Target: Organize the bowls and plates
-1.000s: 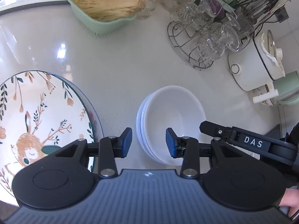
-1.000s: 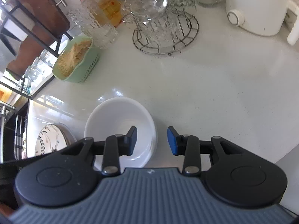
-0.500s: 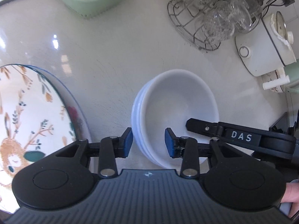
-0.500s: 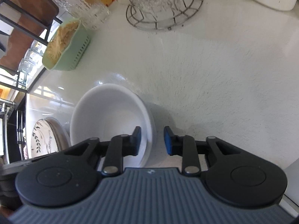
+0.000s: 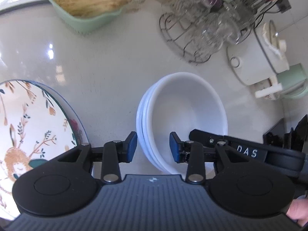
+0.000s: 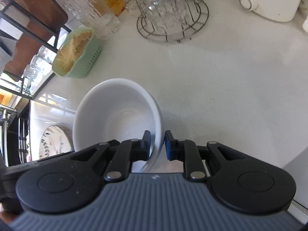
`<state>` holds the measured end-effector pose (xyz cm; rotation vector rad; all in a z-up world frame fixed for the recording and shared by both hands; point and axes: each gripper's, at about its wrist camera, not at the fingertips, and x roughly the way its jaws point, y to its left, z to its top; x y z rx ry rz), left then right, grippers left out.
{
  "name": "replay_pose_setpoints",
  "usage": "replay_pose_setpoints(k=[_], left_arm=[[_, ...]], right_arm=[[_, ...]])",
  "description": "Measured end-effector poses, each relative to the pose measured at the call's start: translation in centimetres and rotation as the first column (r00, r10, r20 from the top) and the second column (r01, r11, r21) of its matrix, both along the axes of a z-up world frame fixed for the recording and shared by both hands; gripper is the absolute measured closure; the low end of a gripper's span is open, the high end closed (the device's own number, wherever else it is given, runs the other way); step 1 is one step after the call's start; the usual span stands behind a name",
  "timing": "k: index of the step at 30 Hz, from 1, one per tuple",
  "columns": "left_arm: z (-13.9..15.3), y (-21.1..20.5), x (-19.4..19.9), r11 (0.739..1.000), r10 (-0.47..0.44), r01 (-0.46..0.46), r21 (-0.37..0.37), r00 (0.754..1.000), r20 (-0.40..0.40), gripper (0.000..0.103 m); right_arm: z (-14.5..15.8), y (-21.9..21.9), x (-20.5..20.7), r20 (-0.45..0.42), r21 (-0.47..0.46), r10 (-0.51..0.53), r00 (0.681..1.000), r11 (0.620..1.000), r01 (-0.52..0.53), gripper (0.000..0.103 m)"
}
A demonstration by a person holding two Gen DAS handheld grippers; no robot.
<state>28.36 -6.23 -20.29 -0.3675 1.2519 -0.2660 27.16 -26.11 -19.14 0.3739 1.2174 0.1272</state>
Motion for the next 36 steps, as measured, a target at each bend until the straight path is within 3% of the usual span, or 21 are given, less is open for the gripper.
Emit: replay_pose_setpoints(k=[10, 20, 27, 36], left_arm=[[4.6, 1.5, -1.9, 0.990, 0.136, -0.137, 0.028, 0.989, 0.050, 0.061], [6.9, 6.6, -5.0, 0.968, 0.239, -0.244, 0.053, 0.967, 0.086, 0.061], [7.4, 11.8, -6.7, 0.966, 0.246, -0.253, 0.062, 0.964, 0.102, 0.061], [4.8, 16.2, -7.7, 0.961, 0.257, -0.262, 0.085, 0.964, 0.063, 0.061]], right_arm=[[3.4, 1.6, 0.5, 0.070, 0.043, 0.107, 0.992, 0.993, -0.110, 0.084], [5.2, 6.4, -0.1, 0.150, 0.078, 0.213, 0.965, 0.971, -0.226, 0.084], [4.3, 11.3, -1.0, 0.146, 0.080, 0.242, 0.959, 0.964, -0.255, 0.083], [1.2, 16.3, -2.0, 0.082, 0.033, 0.285, 0.955, 0.957, -0.288, 0.082]])
